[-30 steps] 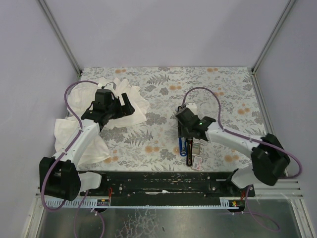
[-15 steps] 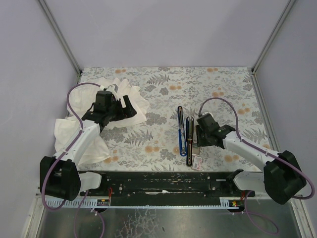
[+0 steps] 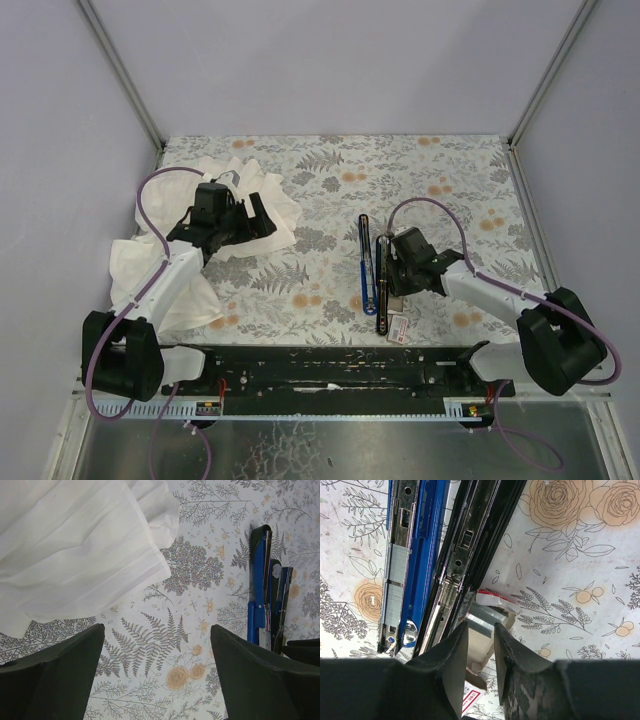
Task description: Load the staples into the stapler
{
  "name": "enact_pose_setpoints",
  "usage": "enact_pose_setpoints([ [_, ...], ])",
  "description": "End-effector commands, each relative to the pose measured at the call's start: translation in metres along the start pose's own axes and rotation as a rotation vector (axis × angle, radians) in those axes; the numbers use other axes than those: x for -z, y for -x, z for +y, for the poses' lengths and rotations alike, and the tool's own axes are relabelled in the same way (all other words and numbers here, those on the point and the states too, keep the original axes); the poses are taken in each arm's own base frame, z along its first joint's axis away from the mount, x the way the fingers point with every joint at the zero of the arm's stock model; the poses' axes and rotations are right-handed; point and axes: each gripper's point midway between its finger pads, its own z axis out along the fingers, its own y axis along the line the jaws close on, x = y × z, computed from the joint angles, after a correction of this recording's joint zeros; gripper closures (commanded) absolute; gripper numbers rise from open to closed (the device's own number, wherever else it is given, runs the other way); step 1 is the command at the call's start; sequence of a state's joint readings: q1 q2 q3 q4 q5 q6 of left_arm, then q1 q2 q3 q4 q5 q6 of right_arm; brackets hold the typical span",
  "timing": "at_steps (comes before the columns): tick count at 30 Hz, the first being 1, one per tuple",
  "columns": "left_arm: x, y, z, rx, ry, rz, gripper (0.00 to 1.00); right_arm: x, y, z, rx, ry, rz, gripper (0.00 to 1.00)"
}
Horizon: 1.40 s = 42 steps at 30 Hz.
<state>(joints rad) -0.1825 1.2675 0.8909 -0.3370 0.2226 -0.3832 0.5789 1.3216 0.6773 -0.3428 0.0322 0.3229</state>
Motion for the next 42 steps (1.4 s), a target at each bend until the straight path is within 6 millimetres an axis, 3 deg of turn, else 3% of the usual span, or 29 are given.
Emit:
enact_pose_setpoints([
  [1,-0.002,0.013,-0.005,-0.020,-0.025,-0.043,0.14,-0.003,0.008,0.006,0.027,0.035,-0.018,0.67],
  [19,-0.001,0.014,-0.005,-0.020,-0.022,-0.048,0.14,-0.008,-0.011,0.010,-0.019,0.053,0.063,0.70],
  [30,0.001,0.015,-0.005,-0.020,-0.023,-0.054,0.14,-0.002,-0.023,0.018,-0.040,0.080,0.099,0.70],
  [42,0.003,0.016,-0.005,-0.022,-0.021,-0.064,0.14,-0.009,-0.017,0.013,0.016,-0.022,0.074,0.66],
])
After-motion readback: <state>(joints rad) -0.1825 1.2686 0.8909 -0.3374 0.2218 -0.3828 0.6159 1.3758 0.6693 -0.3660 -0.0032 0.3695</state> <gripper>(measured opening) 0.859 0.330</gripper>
